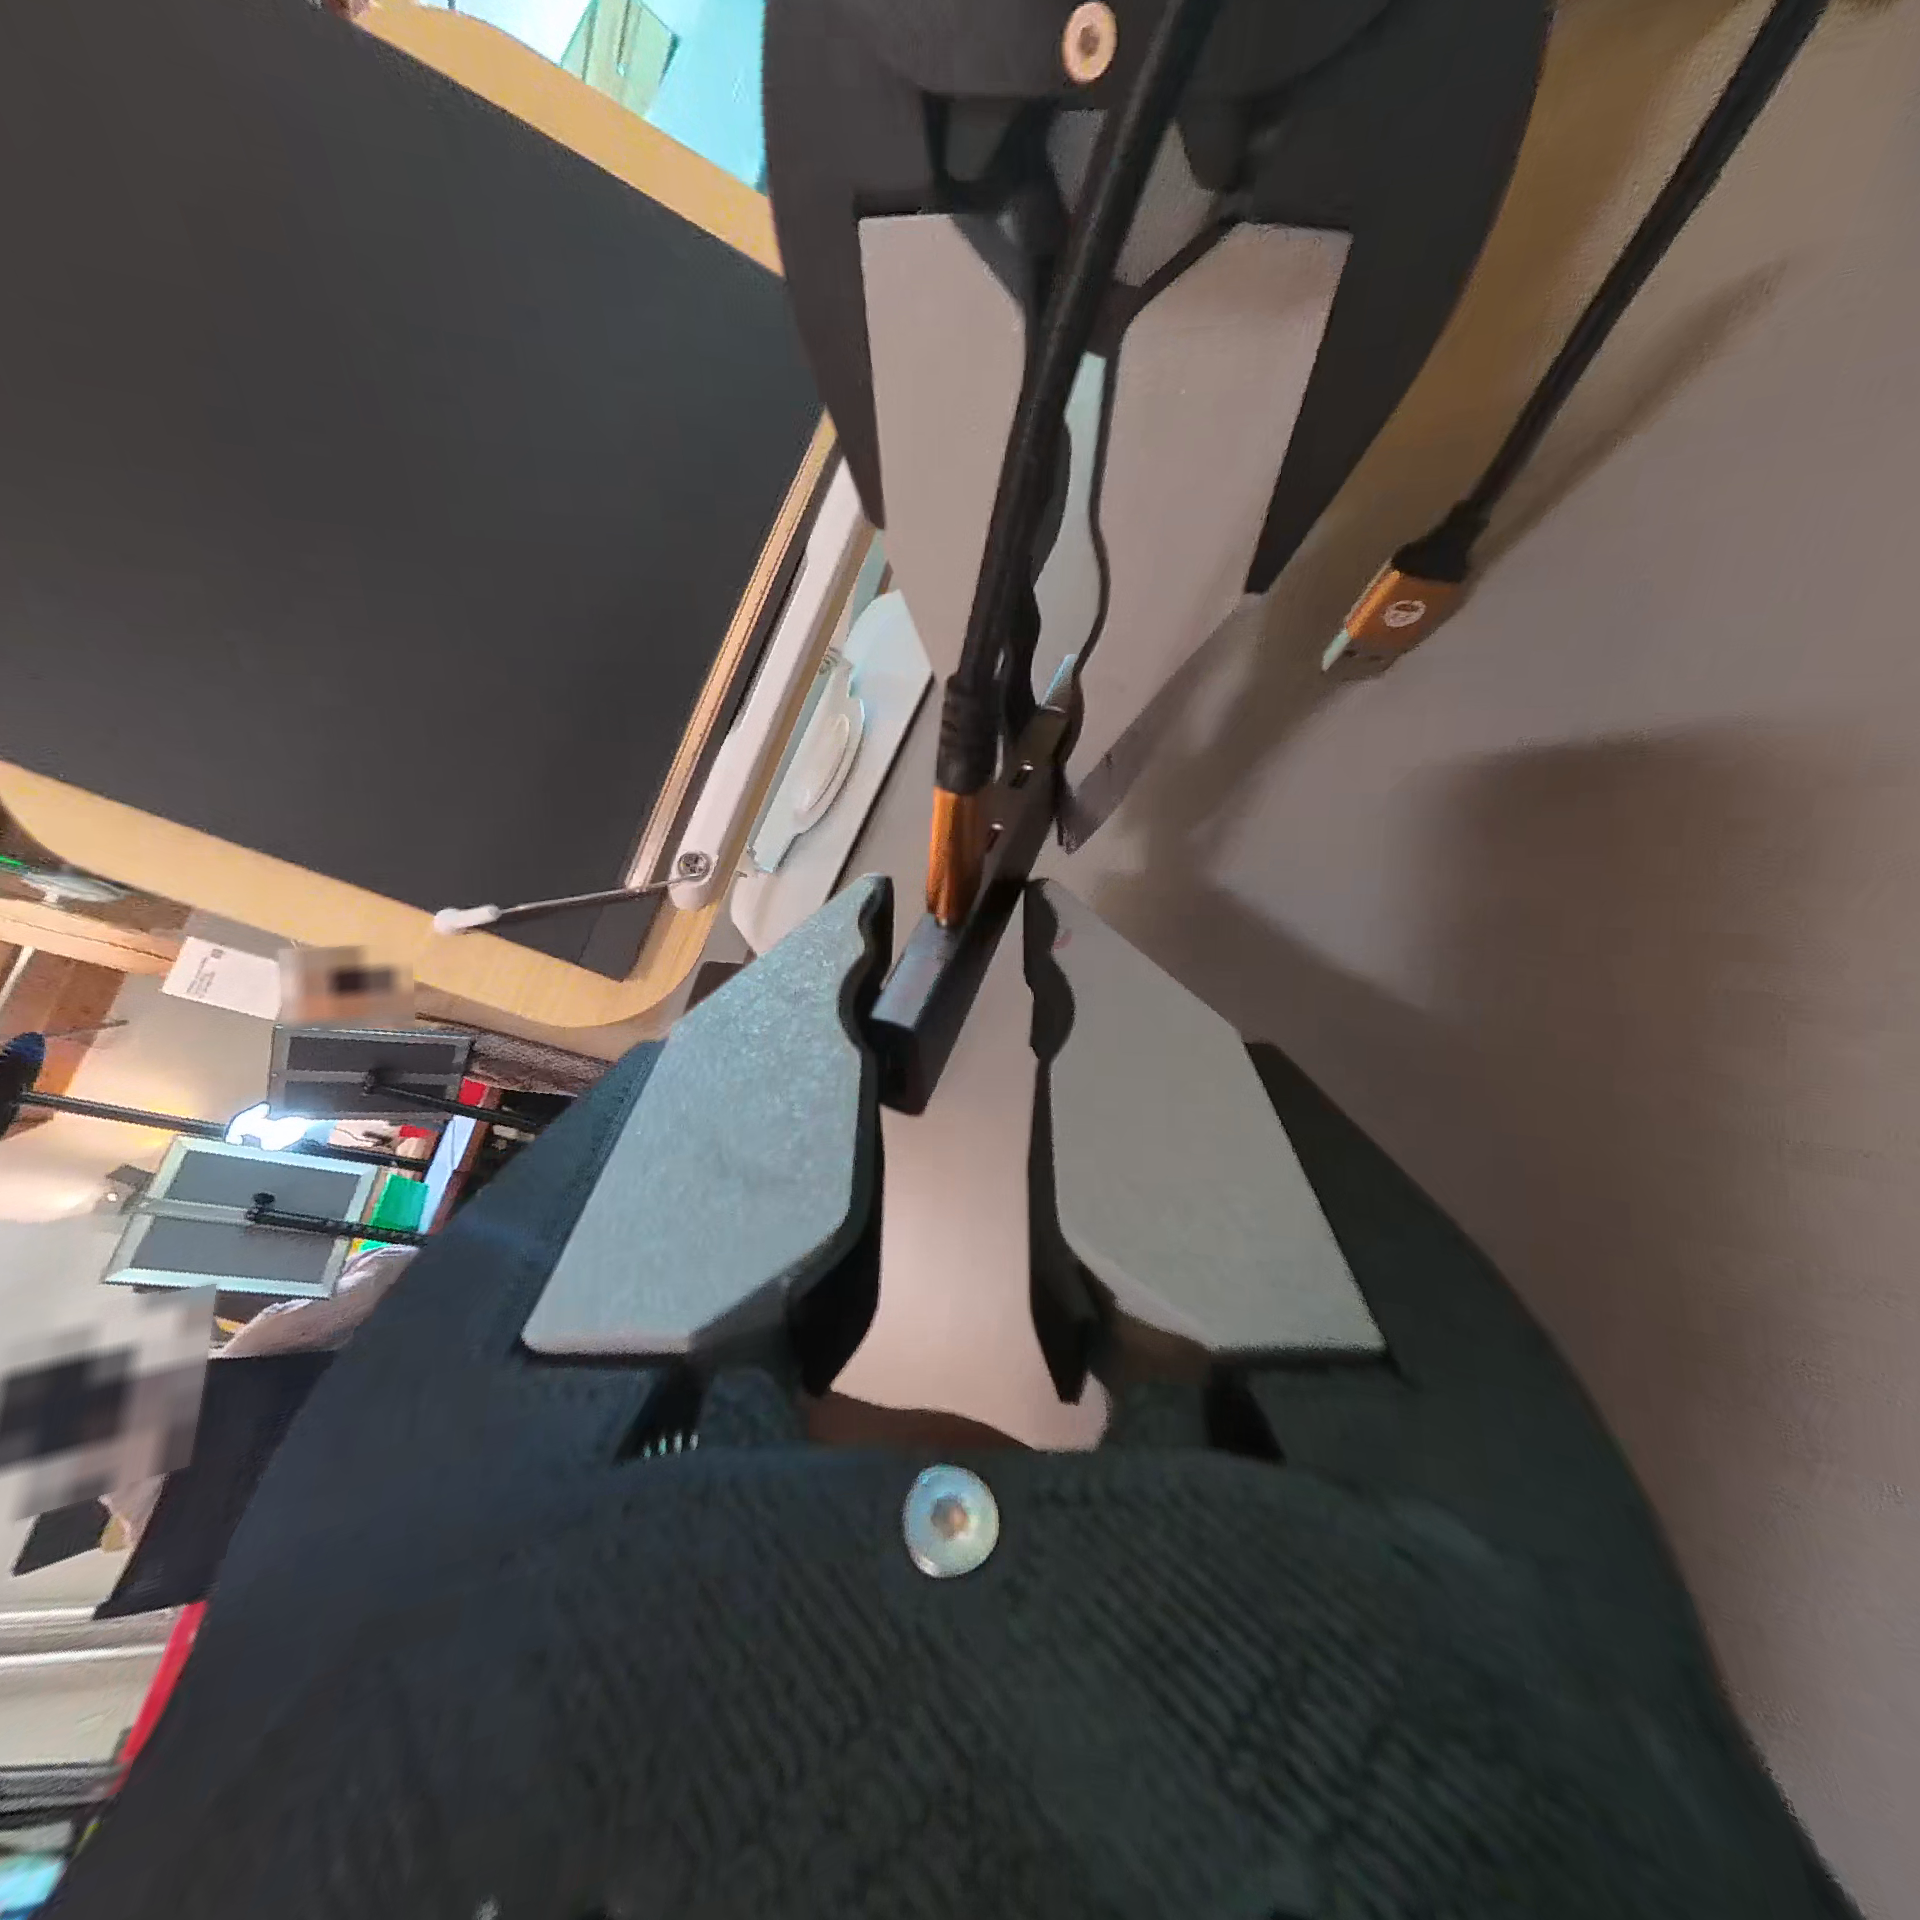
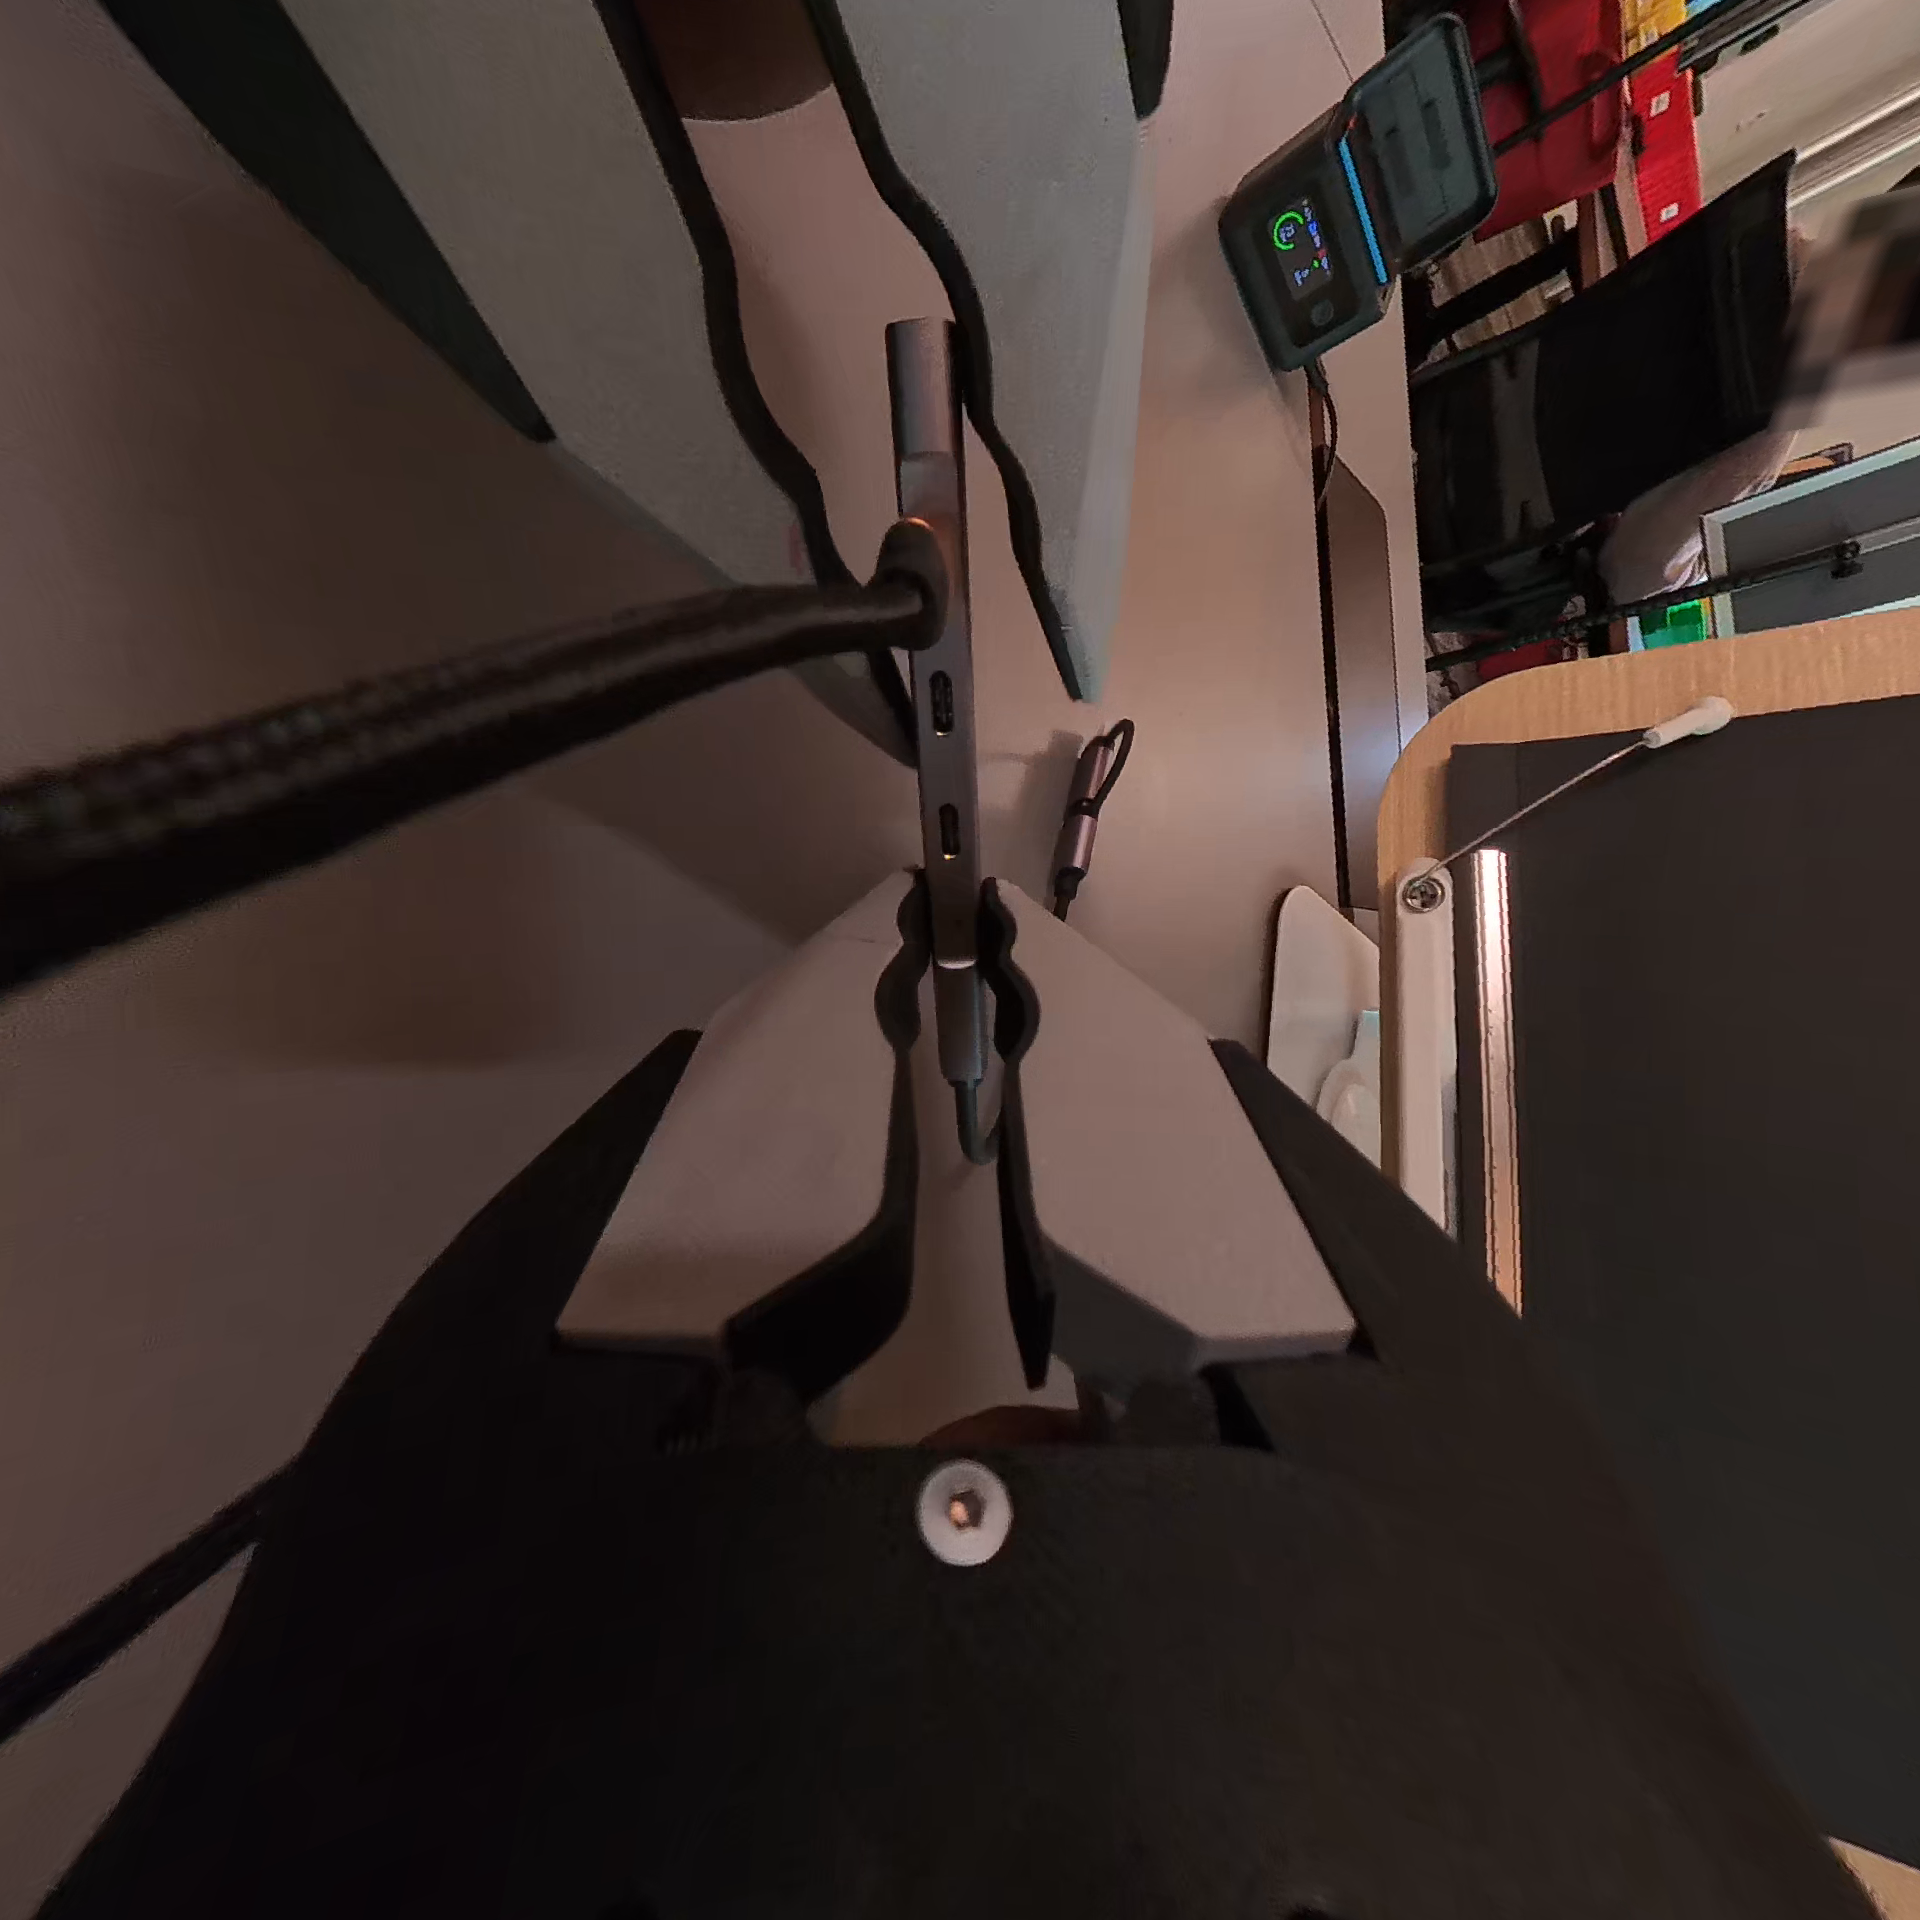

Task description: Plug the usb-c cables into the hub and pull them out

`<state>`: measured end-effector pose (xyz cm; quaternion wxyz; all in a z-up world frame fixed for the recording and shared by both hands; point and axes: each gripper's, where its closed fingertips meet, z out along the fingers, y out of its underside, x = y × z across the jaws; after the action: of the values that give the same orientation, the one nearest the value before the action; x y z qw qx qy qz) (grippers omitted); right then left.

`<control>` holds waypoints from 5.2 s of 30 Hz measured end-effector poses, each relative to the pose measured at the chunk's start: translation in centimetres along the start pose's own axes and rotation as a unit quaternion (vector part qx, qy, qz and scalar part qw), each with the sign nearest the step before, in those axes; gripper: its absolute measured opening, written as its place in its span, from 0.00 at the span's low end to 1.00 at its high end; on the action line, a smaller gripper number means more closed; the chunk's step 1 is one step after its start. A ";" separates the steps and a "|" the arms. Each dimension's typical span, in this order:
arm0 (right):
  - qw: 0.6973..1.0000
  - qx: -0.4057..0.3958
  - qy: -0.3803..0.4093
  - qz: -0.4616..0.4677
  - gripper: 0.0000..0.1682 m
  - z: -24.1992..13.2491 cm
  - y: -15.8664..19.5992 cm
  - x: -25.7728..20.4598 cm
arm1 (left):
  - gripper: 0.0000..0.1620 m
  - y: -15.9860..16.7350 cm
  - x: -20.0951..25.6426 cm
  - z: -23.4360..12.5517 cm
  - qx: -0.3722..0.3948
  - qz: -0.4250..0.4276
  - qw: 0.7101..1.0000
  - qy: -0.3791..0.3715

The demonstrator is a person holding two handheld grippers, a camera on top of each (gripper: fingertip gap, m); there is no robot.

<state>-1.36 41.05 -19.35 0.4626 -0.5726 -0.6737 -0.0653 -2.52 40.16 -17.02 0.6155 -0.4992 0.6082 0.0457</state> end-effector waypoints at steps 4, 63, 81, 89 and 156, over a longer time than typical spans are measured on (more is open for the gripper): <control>1.000 0.009 -0.005 0.007 0.04 -0.3 0.0 0.1 | 0.12 0.8 -0.3 -0.2 -0.008 -0.012 1.000 0.002; 0.982 0.050 -0.180 0.043 0.04 -2.9 -1.8 -4.9 | 0.05 -4.7 4.2 -2.6 0.132 -0.134 0.964 0.189; 0.972 0.184 -0.132 0.069 0.14 -7.0 -6.7 -1.9 | 0.04 -3.8 2.5 -2.7 0.123 -0.145 0.967 0.168; 0.973 0.187 -0.125 0.060 0.07 -6.9 -7.1 -2.0 | 0.04 -3.4 2.8 -2.4 0.112 -0.141 0.969 0.171; 0.949 0.214 -0.198 0.123 0.04 -7.0 -4.1 -1.9 | 0.04 -5.6 1.6 -4.4 0.172 -0.189 0.949 0.184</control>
<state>-1.10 34.02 -14.96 0.4361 -0.5400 -0.6740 0.2528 -1.51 33.59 -14.11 0.5666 -0.4918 0.6038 -0.2695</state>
